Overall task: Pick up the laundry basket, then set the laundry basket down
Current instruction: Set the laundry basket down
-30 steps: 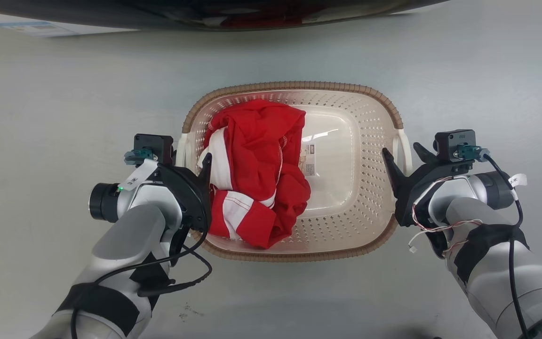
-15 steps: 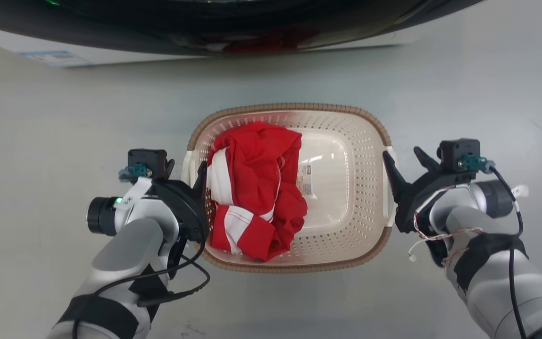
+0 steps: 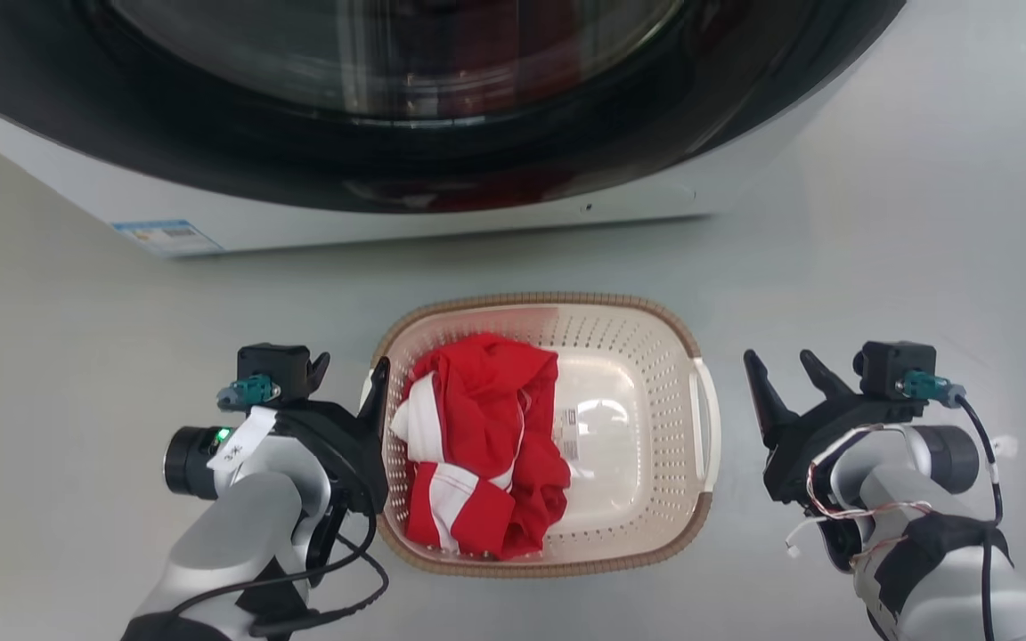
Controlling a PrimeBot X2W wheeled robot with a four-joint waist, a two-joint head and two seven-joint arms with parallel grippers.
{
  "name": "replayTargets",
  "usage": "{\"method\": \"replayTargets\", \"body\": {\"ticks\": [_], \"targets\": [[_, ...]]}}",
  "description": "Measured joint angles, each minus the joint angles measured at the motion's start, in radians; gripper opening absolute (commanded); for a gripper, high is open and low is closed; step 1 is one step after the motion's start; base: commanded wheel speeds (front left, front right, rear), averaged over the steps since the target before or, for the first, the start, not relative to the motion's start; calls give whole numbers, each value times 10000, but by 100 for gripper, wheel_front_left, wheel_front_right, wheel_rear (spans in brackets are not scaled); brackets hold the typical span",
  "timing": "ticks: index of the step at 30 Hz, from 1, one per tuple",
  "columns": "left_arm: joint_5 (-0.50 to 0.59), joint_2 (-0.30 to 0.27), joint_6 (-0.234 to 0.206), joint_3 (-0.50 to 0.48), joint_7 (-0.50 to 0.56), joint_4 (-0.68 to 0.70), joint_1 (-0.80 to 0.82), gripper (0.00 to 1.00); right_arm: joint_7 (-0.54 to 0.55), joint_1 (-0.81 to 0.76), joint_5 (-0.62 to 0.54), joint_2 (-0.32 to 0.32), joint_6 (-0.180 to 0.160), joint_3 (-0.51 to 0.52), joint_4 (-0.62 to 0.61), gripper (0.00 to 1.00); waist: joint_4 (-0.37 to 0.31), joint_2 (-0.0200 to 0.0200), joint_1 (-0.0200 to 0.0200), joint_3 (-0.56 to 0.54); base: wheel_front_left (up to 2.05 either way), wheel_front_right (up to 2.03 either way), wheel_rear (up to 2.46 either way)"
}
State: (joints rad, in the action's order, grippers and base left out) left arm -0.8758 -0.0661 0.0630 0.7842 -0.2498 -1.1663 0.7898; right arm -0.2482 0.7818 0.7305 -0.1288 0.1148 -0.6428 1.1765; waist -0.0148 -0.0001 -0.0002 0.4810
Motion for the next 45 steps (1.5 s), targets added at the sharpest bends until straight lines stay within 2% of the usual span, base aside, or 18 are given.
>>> {"method": "replayTargets", "body": {"ticks": [8,19,29,39,45], "targets": [[79,-316,-219,-577,0,1003,-683,100,0,-803,-4,-142,-92,410,-844,100,4,0,-1,-961,0,0,0],[786,-943,-997,-1367,0,3202,-2073,100,-4,-1932,-514,-677,-752,1005,-2621,100,13,0,0,-2388,0,0,0],[1799,-1584,-1613,-2151,0,6236,-3691,100,-8,-3092,-1208,-1112,-1434,1488,-4702,100,43,0,0,-3465,0,0,0],[2798,-2067,-1833,-2941,-2,8982,-5474,100,-10,-4461,-2033,-1419,-2121,1944,-6934,100,25,0,0,-4041,0,0,0],[3271,-2094,-1871,-3452,-2,10084,-6193,100,-10,-5297,-2447,-1580,-2257,2288,-8117,100,-39,0,1,-4094,0,0,0]]}}
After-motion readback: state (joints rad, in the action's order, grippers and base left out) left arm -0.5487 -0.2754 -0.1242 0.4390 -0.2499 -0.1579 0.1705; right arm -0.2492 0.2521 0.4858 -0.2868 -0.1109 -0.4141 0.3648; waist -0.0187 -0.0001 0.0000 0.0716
